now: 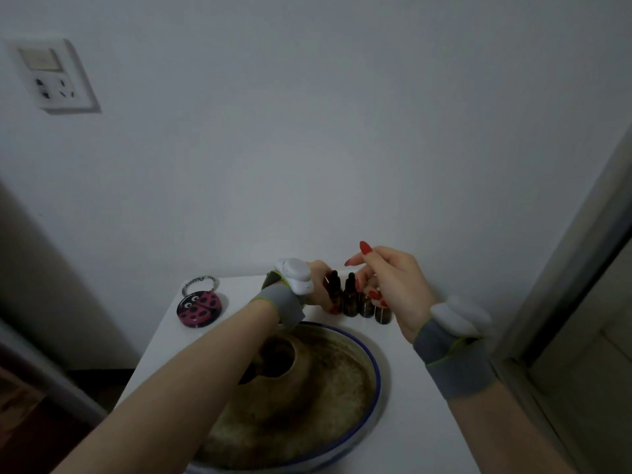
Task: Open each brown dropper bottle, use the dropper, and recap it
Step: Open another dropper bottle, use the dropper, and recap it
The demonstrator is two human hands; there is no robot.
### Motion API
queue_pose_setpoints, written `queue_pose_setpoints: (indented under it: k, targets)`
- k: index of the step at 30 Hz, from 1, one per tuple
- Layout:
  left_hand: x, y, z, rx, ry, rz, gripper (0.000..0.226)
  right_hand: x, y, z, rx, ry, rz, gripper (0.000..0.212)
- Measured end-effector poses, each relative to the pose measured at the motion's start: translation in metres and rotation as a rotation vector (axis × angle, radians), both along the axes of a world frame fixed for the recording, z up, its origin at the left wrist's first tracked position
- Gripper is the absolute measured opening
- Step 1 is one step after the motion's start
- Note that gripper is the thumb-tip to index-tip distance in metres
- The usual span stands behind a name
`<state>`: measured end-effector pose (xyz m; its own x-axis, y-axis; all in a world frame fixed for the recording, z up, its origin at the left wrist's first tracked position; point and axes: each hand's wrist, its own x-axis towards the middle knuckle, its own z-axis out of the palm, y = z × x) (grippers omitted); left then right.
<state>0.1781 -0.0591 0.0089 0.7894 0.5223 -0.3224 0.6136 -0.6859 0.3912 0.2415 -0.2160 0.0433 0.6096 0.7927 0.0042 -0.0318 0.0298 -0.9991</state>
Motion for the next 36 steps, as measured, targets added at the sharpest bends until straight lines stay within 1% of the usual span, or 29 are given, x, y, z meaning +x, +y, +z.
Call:
queue_pose_setpoints:
  k: [2,6,9,10,12,14,20,23,26,30,33,36]
  targets:
    - [0.001,-0.001,0.001,0.003,0.008,0.013,0.036,0.000,0.000,0.000,0.001,-0.008,0.006,0.033]
    - [0.005,-0.003,0.000,0.048,0.019,0.014,0.019,0.001,-0.001,-0.001,0.004,-0.020,0.014,0.033]
    - [0.007,-0.004,-0.002,0.097,0.047,0.038,0.017,0.002,-0.001,0.000,0.005,-0.028,0.012,0.033]
    - [0.007,-0.004,-0.001,0.098,0.065,0.044,0.019,0.002,-0.001,0.000,0.007,-0.031,0.009,0.033]
    - [0.006,-0.005,0.002,0.090,0.101,0.064,0.034,0.003,-0.001,0.001,0.019,-0.033,0.000,0.034]
    - [0.006,-0.005,0.003,0.087,0.104,0.078,0.042,0.003,-0.002,0.001,0.028,-0.035,-0.002,0.033]
    - [0.000,-0.011,0.010,0.088,0.063,0.115,0.040,0.005,-0.003,0.000,0.041,-0.033,-0.002,0.033]
    - [-0.007,-0.015,0.016,0.101,0.003,0.119,0.034,0.004,-0.003,0.000,0.046,-0.047,0.000,0.033]
    - [-0.019,-0.019,0.026,0.095,-0.055,0.118,0.037,0.004,-0.003,-0.002,0.040,-0.098,-0.024,0.030]
    - [-0.041,-0.025,0.043,0.047,-0.163,0.155,0.036,0.003,-0.005,-0.003,-0.016,-0.274,-0.039,0.017]
    - [-0.063,-0.031,0.054,0.112,-0.268,0.178,0.035,-0.006,-0.005,-0.001,-0.020,-0.373,0.037,0.009]
    - [-0.081,-0.042,0.060,0.132,-0.419,0.193,0.028,-0.016,-0.005,0.000,-0.018,-0.476,0.129,0.017]
